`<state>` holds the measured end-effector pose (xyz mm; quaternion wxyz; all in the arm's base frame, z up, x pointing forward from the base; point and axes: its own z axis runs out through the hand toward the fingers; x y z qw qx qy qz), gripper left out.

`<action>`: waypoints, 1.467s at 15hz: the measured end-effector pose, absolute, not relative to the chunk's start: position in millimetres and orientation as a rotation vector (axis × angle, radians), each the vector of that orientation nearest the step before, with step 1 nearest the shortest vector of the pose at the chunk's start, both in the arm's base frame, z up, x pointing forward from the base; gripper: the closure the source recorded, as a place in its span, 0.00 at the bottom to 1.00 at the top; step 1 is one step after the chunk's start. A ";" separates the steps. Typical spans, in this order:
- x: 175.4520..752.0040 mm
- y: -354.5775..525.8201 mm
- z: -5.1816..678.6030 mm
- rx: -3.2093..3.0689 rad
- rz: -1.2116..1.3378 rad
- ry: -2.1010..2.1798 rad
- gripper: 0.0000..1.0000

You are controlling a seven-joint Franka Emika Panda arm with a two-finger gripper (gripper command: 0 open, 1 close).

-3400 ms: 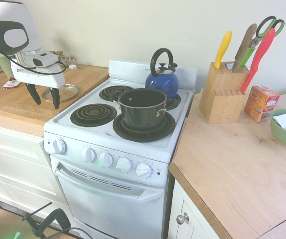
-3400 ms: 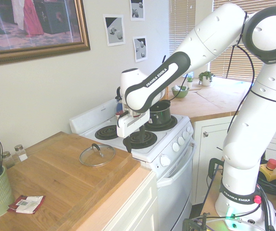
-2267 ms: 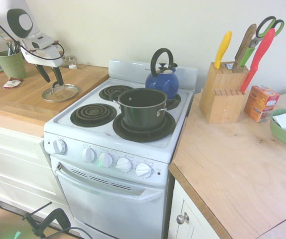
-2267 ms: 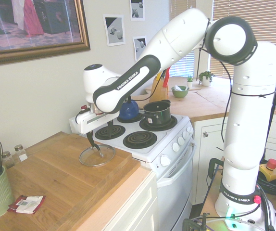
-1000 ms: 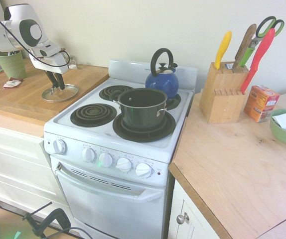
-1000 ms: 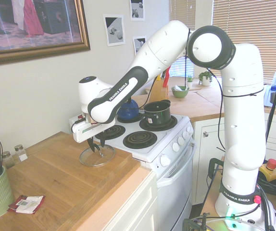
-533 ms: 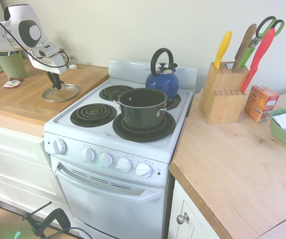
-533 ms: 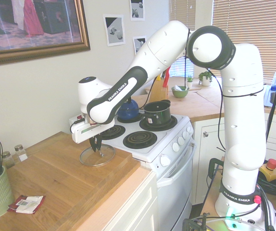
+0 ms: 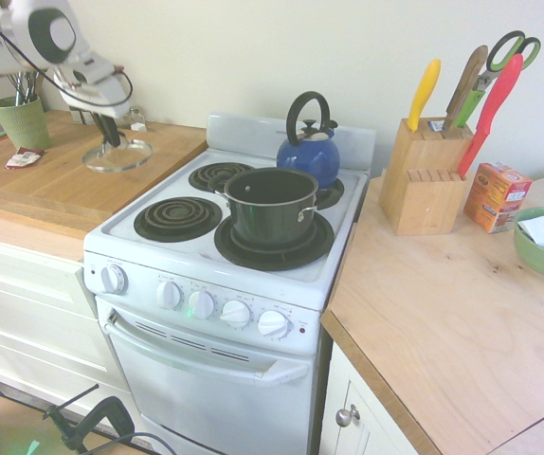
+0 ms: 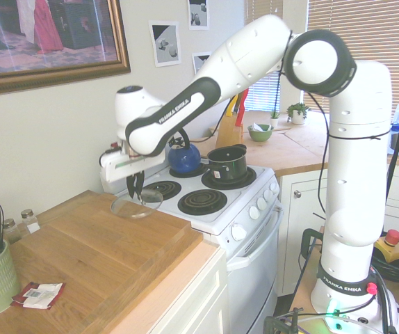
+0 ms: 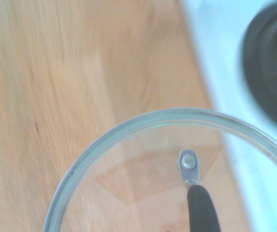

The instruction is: Cover the lid of the pot

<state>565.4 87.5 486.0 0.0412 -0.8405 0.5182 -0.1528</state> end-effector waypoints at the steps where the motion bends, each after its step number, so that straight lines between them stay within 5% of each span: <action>1: 558.7 75.8 514.8 -2.552 -0.502 1.599 1.00; 7: 501.0 -78.4 614.6 -2.396 -0.593 1.787 1.00; 14: 455.9 -241.4 588.1 -2.264 -0.549 1.999 1.00; 22: 447.1 -308.3 532.2 -2.260 -0.501 2.071 1.00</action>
